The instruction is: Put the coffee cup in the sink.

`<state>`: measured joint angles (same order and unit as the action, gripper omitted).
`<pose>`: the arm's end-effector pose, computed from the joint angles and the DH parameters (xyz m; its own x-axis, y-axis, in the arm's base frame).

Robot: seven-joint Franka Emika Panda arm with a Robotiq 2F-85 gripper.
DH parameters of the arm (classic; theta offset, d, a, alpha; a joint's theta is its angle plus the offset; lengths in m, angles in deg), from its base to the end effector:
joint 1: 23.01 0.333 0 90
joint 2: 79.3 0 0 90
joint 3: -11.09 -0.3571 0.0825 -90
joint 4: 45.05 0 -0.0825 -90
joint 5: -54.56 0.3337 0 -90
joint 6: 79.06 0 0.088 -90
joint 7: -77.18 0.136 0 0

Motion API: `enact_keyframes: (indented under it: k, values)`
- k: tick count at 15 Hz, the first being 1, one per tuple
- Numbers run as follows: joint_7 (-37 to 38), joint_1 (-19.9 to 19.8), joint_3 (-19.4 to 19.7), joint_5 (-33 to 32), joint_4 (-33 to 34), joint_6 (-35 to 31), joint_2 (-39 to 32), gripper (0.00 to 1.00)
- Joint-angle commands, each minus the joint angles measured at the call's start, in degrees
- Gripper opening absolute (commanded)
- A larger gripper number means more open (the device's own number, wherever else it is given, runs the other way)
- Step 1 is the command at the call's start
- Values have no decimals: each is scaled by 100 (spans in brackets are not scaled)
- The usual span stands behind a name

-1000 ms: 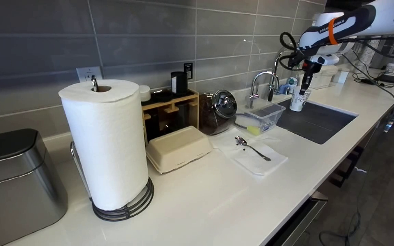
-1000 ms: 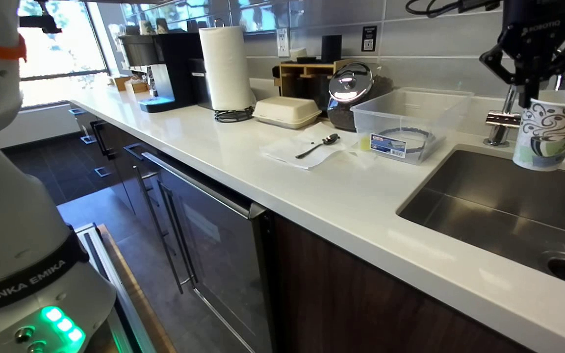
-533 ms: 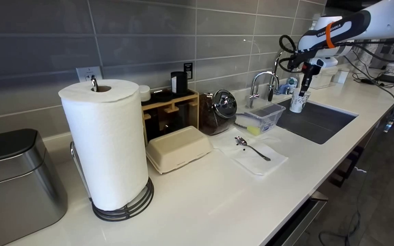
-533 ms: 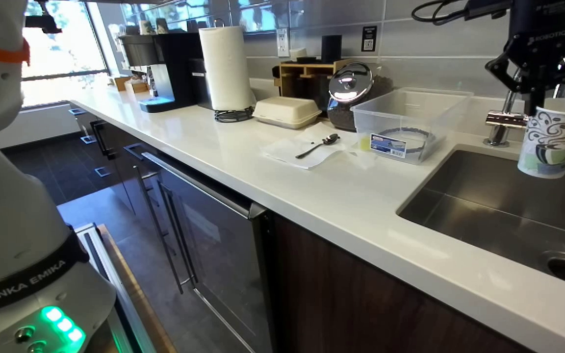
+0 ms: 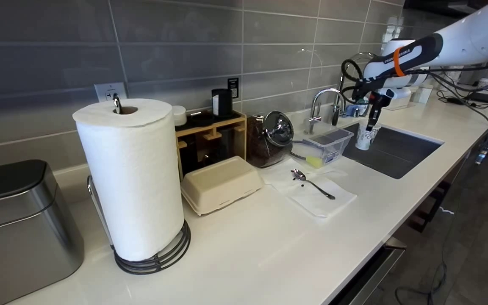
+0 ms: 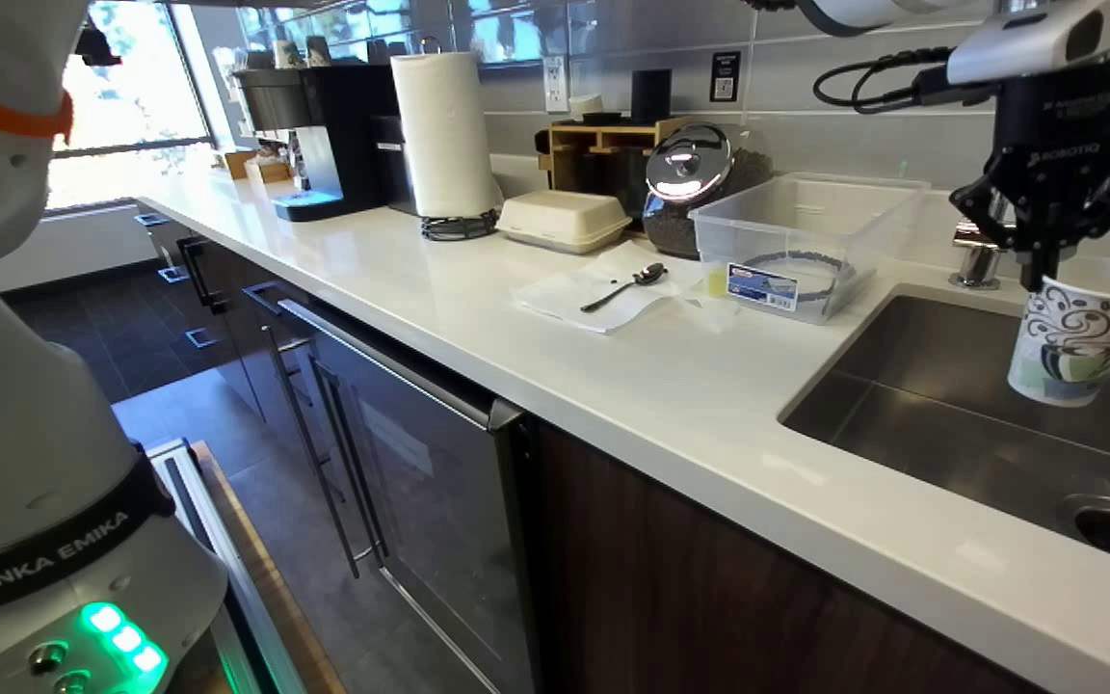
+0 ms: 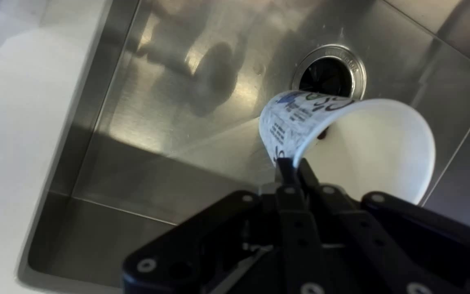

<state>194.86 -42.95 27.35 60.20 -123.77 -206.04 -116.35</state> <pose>0.6199 -0.3842 0.3939 -0.8856 -0.4635 -0.0305 -0.4451 0.8654 -0.2300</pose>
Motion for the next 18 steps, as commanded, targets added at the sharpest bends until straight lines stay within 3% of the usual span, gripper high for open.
enact_keyframes:
  k: [1,8,18]
  values:
    - [-215,-182,-131,373,299,-344,-529,1]
    - [-529,-420,-206,680,860,-431,-1386,1]
    - [-591,-521,-164,627,1510,-542,-2141,1]
